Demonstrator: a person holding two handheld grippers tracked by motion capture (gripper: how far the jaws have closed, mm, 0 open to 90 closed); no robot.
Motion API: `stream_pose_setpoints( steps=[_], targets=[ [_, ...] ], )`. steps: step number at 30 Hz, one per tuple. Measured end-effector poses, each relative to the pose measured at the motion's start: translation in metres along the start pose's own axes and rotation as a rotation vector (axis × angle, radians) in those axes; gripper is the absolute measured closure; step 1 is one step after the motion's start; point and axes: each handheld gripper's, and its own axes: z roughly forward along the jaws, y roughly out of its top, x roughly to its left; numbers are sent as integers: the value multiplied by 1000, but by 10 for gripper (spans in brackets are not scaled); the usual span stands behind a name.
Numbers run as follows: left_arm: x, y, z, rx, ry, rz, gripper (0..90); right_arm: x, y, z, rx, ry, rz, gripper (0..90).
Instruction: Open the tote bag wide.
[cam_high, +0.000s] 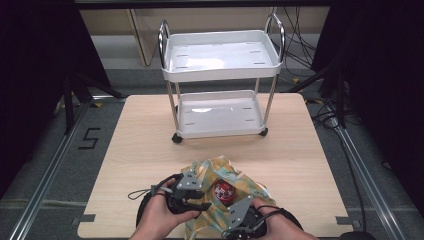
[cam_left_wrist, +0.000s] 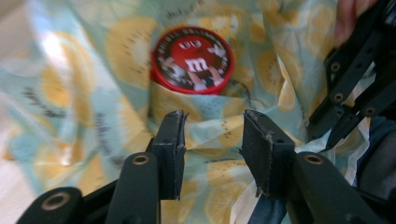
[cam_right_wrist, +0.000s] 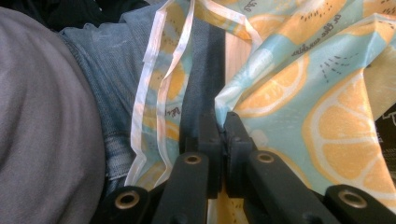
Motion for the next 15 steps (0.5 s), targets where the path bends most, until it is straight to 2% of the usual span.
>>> stream_pose_setpoints(
  steps=[1,5,6,7,9,10,11,12,13,14,15],
  targets=[
    [2,0,3,42,-8,33,557,-1,0,0,-3,-2,-21,889],
    [2,0,20,71,-29,35,516,-2,0,-1,2,4,-8,887],
    [3,0,23,71,-29,30,511,1,-1,-1,7,3,30,887],
    [4,1,25,75,-32,25,507,-2,0,-1,-2,1,-24,886],
    [6,3,28,75,-36,3,507,-1,0,-1,0,0,-4,885],
    [6,4,30,71,-39,3,508,-2,0,0,-7,6,-21,884],
    [6,4,31,81,-41,15,510,-1,-1,0,-2,9,3,882],
    [4,4,33,74,-39,-6,516,-1,0,0,-11,1,-8,880],
    [5,4,34,85,-37,16,521,-1,0,0,-9,1,-10,879],
    [2,3,38,68,-36,-20,527,-2,0,0,-7,-3,-15,879],
    [1,2,39,81,-34,-20,533,-2,0,0,-7,-5,-17,879]
  ],
)
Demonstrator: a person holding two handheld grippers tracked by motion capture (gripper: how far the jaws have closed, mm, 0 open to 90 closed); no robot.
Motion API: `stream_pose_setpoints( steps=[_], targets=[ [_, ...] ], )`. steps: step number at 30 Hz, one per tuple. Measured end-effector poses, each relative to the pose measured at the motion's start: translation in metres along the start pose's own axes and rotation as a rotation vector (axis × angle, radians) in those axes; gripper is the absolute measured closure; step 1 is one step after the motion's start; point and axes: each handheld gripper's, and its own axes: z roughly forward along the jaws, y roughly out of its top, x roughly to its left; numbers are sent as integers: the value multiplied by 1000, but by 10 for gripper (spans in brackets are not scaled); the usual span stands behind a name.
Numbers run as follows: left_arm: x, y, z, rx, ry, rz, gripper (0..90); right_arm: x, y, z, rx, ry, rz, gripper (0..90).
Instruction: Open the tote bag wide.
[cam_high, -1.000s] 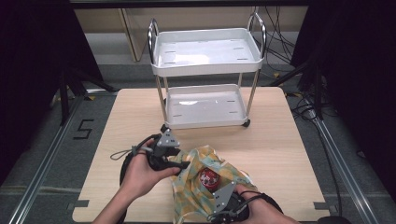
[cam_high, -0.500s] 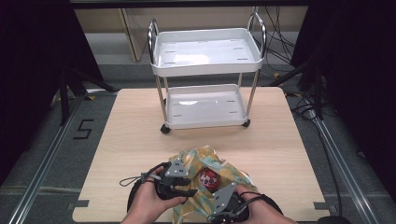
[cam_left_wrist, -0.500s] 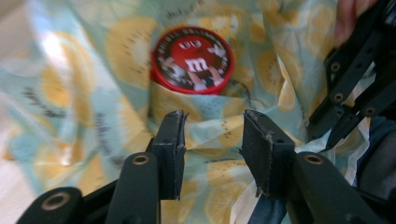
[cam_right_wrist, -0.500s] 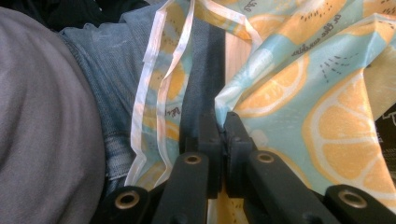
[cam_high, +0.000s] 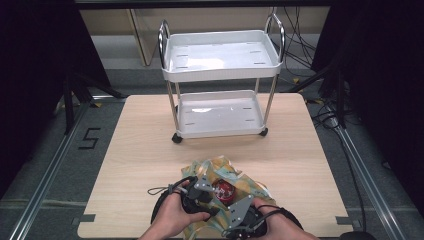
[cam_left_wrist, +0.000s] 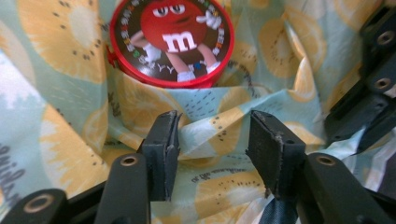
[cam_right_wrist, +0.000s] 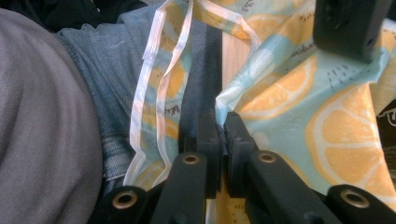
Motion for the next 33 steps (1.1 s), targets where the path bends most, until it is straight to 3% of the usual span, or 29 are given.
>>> stream_pose_setpoints(
  steps=[1,4,5,7,8,9,13,15,16,17,18,21,23,24,25,30,33],
  targets=[
    [2,0,0,30,0,40,539,0,0,0,-2,5,6,878],
    [1,-2,4,47,19,31,593,2,-1,-1,9,10,41,877],
    [1,-2,5,48,25,36,619,-1,0,0,1,6,-7,875],
    [1,-2,8,53,27,32,662,0,-1,0,-1,6,-6,873],
    [1,-2,9,59,28,28,688,3,0,0,-6,-5,51,871],
    [1,-3,10,63,24,21,708,1,0,0,-3,-5,0,869],
    [3,-3,13,70,13,16,791,1,-1,-1,1,0,-15,853],
    [4,-2,14,78,14,15,842,1,-1,-2,-4,-22,-17,820],
    [4,-2,14,79,18,16,865,2,-1,-3,-18,-17,3,795],
    [5,-2,14,79,20,14,878,5,-2,-8,26,-31,38,779],
    [5,-3,13,81,22,7,889,2,-1,-7,-18,-27,-11,772],
    [4,-3,11,86,25,7,894,2,-3,-18,-40,-61,28,713],
    [4,-3,11,84,29,9,895,0,-3,-28,-74,-70,15,689],
    [3,-3,11,85,29,10,895,0,-3,-34,-83,-73,46,673],
    [2,-3,11,87,29,11,895,-2,-3,-39,-104,-75,35,661],
    [-3,-2,9,86,42,29,895,-13,-2,-65,-193,-183,82,683],
    [-6,-3,5,95,53,55,895,-24,-4,-67,-166,-283,120,767]
  ],
)
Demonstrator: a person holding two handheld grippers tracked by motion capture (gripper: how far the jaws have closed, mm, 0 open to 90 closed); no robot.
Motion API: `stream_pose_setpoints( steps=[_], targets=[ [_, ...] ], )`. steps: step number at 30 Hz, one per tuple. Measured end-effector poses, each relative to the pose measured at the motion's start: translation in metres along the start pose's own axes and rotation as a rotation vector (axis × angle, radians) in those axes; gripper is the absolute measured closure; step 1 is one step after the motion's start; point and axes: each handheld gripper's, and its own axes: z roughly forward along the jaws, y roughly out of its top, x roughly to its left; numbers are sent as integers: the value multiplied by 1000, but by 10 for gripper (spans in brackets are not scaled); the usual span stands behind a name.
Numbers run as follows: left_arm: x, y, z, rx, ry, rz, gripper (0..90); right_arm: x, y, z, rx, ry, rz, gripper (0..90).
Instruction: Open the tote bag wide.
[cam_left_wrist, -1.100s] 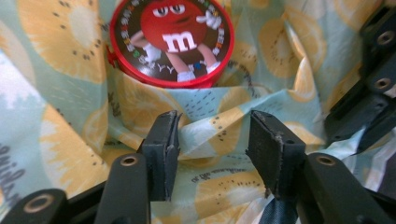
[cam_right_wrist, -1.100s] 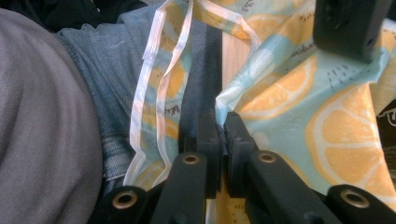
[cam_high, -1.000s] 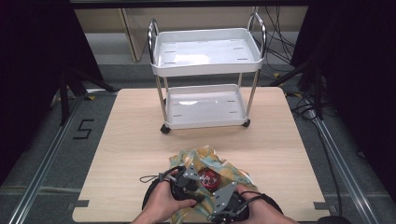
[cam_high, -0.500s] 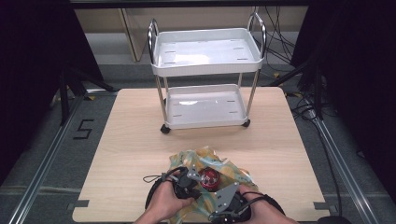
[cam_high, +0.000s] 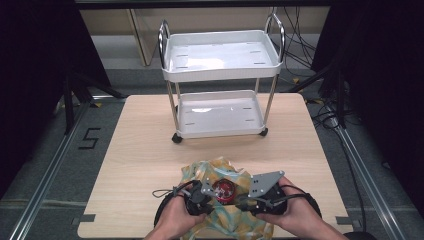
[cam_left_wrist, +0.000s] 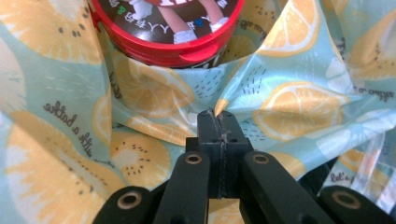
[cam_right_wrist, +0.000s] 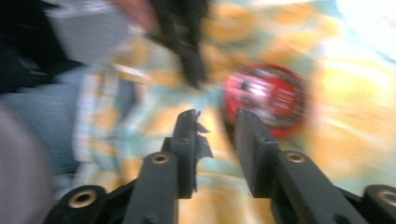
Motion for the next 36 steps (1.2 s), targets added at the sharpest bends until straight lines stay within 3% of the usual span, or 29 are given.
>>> stream_pose_setpoints(
  steps=[5,7,8,9,11,12,13,14,15,16,19,23,25,31,33,34,35,36],
  targets=[
    [-3,-6,-4,18,1,8,896,-7,-10,18,107,-68,36,875],
    [-5,-8,-5,25,-1,11,896,-8,-14,22,130,-77,41,896],
    [-4,-9,-7,51,-4,43,896,-9,-15,24,136,-84,37,898],
    [-6,-10,-6,35,-8,7,896,-10,-16,26,143,-79,27,898],
    [-4,-12,-8,63,-7,45,896,-10,-19,29,159,-68,39,900],
    [-7,-13,-7,35,-9,13,896,-10,-21,30,165,-67,43,899],
    [-7,-14,-8,45,-10,10,897,-11,-22,31,169,-66,44,899],
    [-6,-15,-9,57,-14,32,896,-11,-23,32,171,-63,54,899],
    [-9,-17,-8,43,-18,0,896,-11,-24,32,172,-56,66,898],
    [-8,-17,-9,56,-19,23,896,-12,-25,34,177,-56,54,898],
    [-8,-20,-11,80,-25,26,896,-13,-27,36,192,-43,77,895],
    [-7,-25,-13,71,-21,7,897,-15,-29,38,194,-45,81,882],
    [-6,-27,-15,92,-20,28,897,-16,-30,38,195,-45,90,874],
    [-1,-38,-20,97,-15,-7,897,-20,-33,40,201,-46,115,878],
    [1,-41,-20,98,-17,-19,897,-19,-35,40,218,-35,150,881],
    [3,-41,-21,117,-16,9,897,-19,-35,39,222,-39,152,884],
    [1,-43,-19,105,-15,-23,897,-22,-37,40,205,-53,127,885],
    [2,-44,-19,106,-15,-17,897,-21,-37,39,214,-53,132,886]
  ],
)
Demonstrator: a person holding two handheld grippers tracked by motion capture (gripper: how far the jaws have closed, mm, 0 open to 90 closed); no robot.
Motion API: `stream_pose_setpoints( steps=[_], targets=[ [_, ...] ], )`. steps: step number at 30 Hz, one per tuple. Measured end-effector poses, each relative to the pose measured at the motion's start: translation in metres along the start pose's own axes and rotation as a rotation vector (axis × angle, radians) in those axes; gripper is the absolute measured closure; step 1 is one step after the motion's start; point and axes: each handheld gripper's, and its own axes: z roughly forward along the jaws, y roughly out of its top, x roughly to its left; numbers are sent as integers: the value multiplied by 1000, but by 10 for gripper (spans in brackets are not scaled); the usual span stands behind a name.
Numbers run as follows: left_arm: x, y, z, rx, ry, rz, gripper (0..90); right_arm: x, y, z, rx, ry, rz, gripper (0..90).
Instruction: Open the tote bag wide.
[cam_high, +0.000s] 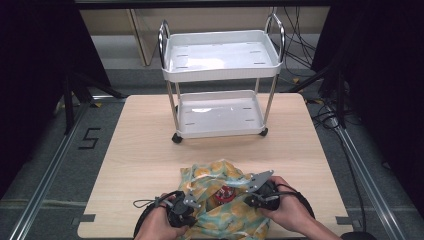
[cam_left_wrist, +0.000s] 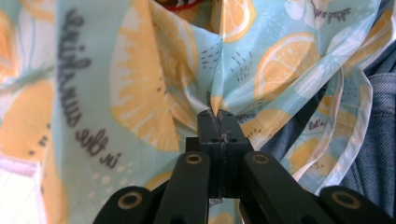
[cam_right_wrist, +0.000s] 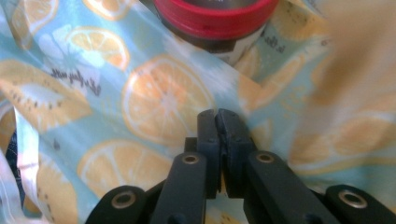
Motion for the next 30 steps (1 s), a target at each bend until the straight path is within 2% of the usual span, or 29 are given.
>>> stream_pose_setpoints(
  steps=[1,2,3,4,5,6,7,9,10,11,12,13,14,15,17,18,20,21,24,25,26,27,29,30],
  targets=[
    [1,-1,-1,18,0,6,897,0,-1,0,1,0,-2,887],
    [1,-2,0,14,2,9,897,0,-2,1,0,-2,4,887],
    [0,-3,1,5,-1,-21,897,-1,-2,1,1,-6,5,887],
    [2,-4,0,23,4,11,896,-1,-3,0,14,3,26,887],
    [2,-5,0,22,4,-3,897,-2,-4,-1,22,0,20,886],
    [3,-6,0,21,6,5,896,-4,-5,-1,14,-19,11,885],
    [4,-7,0,19,4,-1,896,-3,-6,-1,19,-17,32,882],
    [5,-8,-2,11,1,-8,896,-5,-6,-3,18,-22,12,870],
    [4,-7,-2,-15,1,-27,895,-5,-5,-4,20,-26,8,862],
    [4,-6,-4,-24,3,-24,892,-4,-5,-5,19,-27,8,855],
    [3,-5,-5,-49,-7,-42,879,-3,-4,-6,14,-17,10,845],
    [2,-3,-7,-71,-15,-47,850,-3,-2,-7,3,-26,4,838],
    [3,-2,-10,-96,-26,-40,806,-1,-1,-9,0,-21,17,833],
    [4,0,-14,-110,-32,-35,782,-1,1,-12,-18,-25,-6,825],
    [4,5,-24,-142,-32,-4,717,0,5,-17,-46,-36,-13,800],
    [3,7,-28,-163,-32,-16,702,1,6,-19,-54,-49,-10,793],
    [2,12,-37,-206,-30,-15,658,0,9,-24,-63,-47,-19,783],
    [4,15,-43,-205,-23,26,634,1,10,-25,-79,-54,-18,778],
    [5,25,-56,-236,-14,46,605,4,13,-29,-101,-46,3,769],
    [6,28,-60,-253,-8,49,605,5,13,-31,-107,-44,8,764],
    [4,32,-61,-308,-6,15,605,4,14,-31,-112,-52,-7,759],
    [5,36,-64,-344,7,-1,600,5,14,-32,-123,-54,-2,753],
    [8,43,-70,-425,67,15,573,4,14,-33,-138,-45,-7,750],
    [9,46,-71,-452,90,24,555,4,14,-34,-133,-40,20,749]
  ],
)
